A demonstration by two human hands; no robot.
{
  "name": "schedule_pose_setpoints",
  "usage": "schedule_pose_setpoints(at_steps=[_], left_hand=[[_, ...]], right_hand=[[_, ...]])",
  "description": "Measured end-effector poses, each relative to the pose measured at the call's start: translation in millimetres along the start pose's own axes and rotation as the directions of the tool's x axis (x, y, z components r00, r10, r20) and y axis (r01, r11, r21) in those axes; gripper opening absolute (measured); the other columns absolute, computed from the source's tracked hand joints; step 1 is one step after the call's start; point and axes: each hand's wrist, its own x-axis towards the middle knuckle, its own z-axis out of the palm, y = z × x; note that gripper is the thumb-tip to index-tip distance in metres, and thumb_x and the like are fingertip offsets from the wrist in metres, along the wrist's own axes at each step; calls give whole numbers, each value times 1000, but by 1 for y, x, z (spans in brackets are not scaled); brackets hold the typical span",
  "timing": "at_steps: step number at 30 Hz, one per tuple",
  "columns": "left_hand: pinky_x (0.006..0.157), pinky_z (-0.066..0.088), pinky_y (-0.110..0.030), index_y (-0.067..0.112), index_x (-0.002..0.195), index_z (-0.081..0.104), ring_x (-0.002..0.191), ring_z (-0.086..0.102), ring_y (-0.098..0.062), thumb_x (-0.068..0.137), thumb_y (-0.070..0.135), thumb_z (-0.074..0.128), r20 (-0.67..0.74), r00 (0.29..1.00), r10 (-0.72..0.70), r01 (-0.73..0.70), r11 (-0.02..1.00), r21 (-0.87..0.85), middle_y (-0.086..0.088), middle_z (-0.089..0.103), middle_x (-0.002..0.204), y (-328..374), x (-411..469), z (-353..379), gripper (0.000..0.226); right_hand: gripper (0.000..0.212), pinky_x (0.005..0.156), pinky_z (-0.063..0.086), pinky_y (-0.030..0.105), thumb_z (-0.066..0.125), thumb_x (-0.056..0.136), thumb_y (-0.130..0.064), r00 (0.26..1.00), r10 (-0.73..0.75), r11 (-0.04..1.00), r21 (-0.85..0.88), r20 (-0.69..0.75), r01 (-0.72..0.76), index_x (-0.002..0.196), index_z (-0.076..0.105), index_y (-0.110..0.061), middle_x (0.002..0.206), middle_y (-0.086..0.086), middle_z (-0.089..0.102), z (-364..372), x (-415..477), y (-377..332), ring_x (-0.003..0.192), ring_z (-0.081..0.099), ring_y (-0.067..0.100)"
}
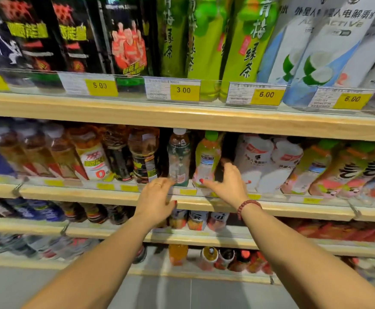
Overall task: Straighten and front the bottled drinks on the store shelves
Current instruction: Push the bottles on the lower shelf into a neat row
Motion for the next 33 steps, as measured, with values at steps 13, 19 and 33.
schedule_pose_setpoints(at_steps=[13,19,33], left_hand=[[83,39,-38,21,109,62,95,58,-25,92,40,58,-93,995,27,-23,999,41,0,65,95,-18,15,13,27],[84,38,-37,21,106,63,98,56,-24,93,32,57,-101,994,-39,41,999,13,1,66,95,-11,16,10,18],[89,42,-37,15,110,65,105,56,-26,83,27,70,-141,982,124,-138,986,-94,-3,64,107,96,8,27,30]], right_hand=[[40,60,52,27,85,71,-33,983,154,918,383,-105,-103,75,45,-29,76,-5,63,27,20,-19,70,61,10],[46,54,43,7,87,69,-22,985,142,882,464,-96,-82,88,46,-25,86,-12,58,24,8,-12,75,55,-5],[55,82,51,15,88,66,-16,970,10,765,627,-244,150,109,56,-28,102,-15,67,-51,-58,55,98,64,1]])
